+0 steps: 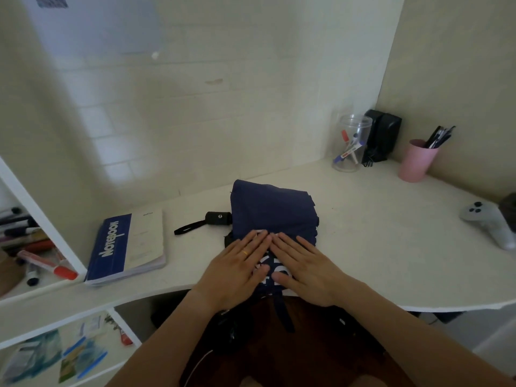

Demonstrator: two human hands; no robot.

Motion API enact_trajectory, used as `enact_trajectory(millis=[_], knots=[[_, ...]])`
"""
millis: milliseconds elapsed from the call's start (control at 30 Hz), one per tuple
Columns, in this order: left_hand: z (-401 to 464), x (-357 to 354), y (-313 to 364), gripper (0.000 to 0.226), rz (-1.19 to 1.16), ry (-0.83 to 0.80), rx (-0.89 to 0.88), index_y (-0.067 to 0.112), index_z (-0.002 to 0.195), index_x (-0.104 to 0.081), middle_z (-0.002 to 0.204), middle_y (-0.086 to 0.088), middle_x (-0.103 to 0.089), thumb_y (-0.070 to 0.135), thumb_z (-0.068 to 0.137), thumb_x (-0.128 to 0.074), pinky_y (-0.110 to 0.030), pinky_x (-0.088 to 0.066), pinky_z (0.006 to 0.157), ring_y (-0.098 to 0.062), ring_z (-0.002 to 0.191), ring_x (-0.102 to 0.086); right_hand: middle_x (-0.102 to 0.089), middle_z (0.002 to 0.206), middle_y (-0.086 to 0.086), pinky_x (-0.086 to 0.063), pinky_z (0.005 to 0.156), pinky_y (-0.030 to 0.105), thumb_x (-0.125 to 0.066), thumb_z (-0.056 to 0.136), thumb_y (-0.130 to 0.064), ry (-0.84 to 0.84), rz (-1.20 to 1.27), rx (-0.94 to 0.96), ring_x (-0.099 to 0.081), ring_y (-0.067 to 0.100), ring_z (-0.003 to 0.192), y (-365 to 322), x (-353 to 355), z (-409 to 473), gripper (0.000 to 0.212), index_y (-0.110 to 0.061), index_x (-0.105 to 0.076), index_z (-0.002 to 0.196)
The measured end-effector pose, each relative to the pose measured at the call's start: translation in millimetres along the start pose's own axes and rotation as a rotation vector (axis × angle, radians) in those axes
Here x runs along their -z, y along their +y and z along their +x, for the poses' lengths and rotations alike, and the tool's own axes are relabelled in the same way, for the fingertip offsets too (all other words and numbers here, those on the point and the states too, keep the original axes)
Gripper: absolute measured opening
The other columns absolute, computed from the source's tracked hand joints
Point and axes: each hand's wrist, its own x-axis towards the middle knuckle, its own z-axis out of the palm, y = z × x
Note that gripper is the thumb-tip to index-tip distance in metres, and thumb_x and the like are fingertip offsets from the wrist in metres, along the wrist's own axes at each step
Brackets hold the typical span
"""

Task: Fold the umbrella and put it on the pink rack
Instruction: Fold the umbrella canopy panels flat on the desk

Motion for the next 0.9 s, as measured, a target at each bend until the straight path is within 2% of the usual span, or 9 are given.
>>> enact_trajectory(millis=[67, 100, 167, 233, 367, 467, 567, 767, 900], knots=[[6.0, 4.4, -0.3, 0.064, 0.010, -0.044, -0.002, 0.031, 0.160, 0.011, 0.169, 0.012, 0.014, 0.057, 0.104, -0.006, -0.039, -0.007, 0.129, -0.004, 0.154, 0.016, -0.010, 0.168, -0.007, -0.007, 0.127, 0.034, -0.028, 0.102, -0.058, -0.018, 0.136, -0.010, -0.007, 0.009, 0.155, 5.0, 11.5, 8.2, 0.067, -0.027, -0.017, 0.160], [7.3, 5.0, 0.2, 0.062, 0.015, -0.053, -0.007, 0.034, 0.159, 0.012, 0.168, 0.012, 0.016, 0.056, 0.105, -0.008, -0.039, -0.005, 0.129, -0.005, 0.154, 0.018, -0.038, 0.160, -0.005, -0.026, 0.123, 0.037, -0.039, 0.101, -0.054, 0.046, 0.230, -0.034, -0.034, 0.012, 0.147, 8.2, 23.2, 13.0, 0.057, -0.028, -0.043, 0.151], [7.3, 2.1, 1.0, 0.058, 0.025, -0.057, -0.018, 0.041, 0.158, 0.014, 0.168, 0.012, 0.017, 0.054, 0.106, -0.008, -0.039, -0.002, 0.129, -0.007, 0.154, 0.021, -0.069, 0.120, -0.004, -0.050, 0.100, 0.037, -0.057, 0.095, -0.039, 0.359, 0.280, -0.130, -0.062, 0.016, 0.111, 22.1, 51.2, 28.3, 0.029, -0.025, -0.070, 0.117], [6.0, 1.0, -0.3, 0.054, 0.046, -0.033, -0.022, 0.048, 0.157, 0.012, 0.169, 0.011, 0.017, 0.053, 0.107, -0.008, -0.039, -0.001, 0.129, -0.008, 0.154, 0.021, -0.067, 0.123, -0.001, -0.047, 0.099, 0.035, -0.060, 0.093, -0.029, 0.561, 0.215, -0.242, -0.058, 0.022, 0.114, 39.6, 80.4, 53.5, 0.031, -0.023, -0.065, 0.123], [4.7, 3.6, 0.3, 0.050, 0.066, -0.028, -0.031, 0.054, 0.155, 0.008, 0.169, 0.010, 0.016, 0.054, 0.108, -0.008, -0.039, -0.001, 0.128, -0.009, 0.154, 0.021, -0.055, 0.146, 0.007, -0.042, 0.108, 0.039, -0.063, 0.091, -0.034, 0.133, 0.276, -0.349, -0.050, 0.030, 0.131, 59.7, 112.0, 96.7, 0.068, -0.018, -0.038, 0.152], [5.1, 7.3, 0.9, 0.049, 0.075, -0.024, -0.033, 0.055, 0.156, 0.004, 0.170, 0.008, 0.014, 0.054, 0.108, -0.008, -0.039, -0.001, 0.128, -0.010, 0.155, 0.019, -0.071, 0.118, 0.002, -0.046, 0.085, 0.029, -0.070, 0.087, -0.030, 0.121, 0.195, -0.263, -0.064, 0.023, 0.107, 60.5, 119.6, 105.1, 0.045, -0.019, -0.065, 0.130], [4.3, 10.9, 1.1, 0.050, 0.135, 0.002, -0.069, 0.050, 0.158, -0.008, 0.172, 0.002, 0.002, 0.052, 0.108, -0.011, -0.040, -0.007, 0.128, -0.017, 0.158, 0.004, -0.066, 0.088, -0.006, -0.043, 0.074, 0.026, -0.077, 0.081, -0.025, 0.242, 0.247, -0.193, -0.061, 0.014, 0.084, 52.6, 127.8, 95.7, 0.020, -0.021, -0.077, 0.101], [3.1, 22.6, 14.7, 0.049, 0.296, 0.180, -0.229, 0.017, 0.145, -0.053, 0.145, -0.013, -0.050, 0.038, 0.105, -0.034, -0.044, -0.037, 0.116, -0.031, 0.131, -0.048, -0.054, 0.110, 0.000, -0.047, 0.083, 0.032, -0.086, 0.074, -0.033, 0.225, 0.318, -0.132, -0.054, 0.019, 0.097, 29.0, 140.6, 60.1, 0.032, -0.035, -0.055, 0.080], [1.4, 22.0, 24.9, 0.056, 0.270, 0.134, -0.227, 0.017, 0.154, -0.037, 0.144, -0.013, -0.053, 0.027, 0.099, -0.043, -0.043, -0.046, 0.108, -0.031, 0.125, -0.054, -0.058, 0.101, -0.003, -0.051, 0.080, 0.037, -0.079, 0.078, -0.023, 0.266, 0.229, -0.166, -0.057, 0.020, 0.091, 7.0, 137.2, 34.4, 0.031, -0.032, -0.050, 0.085]])
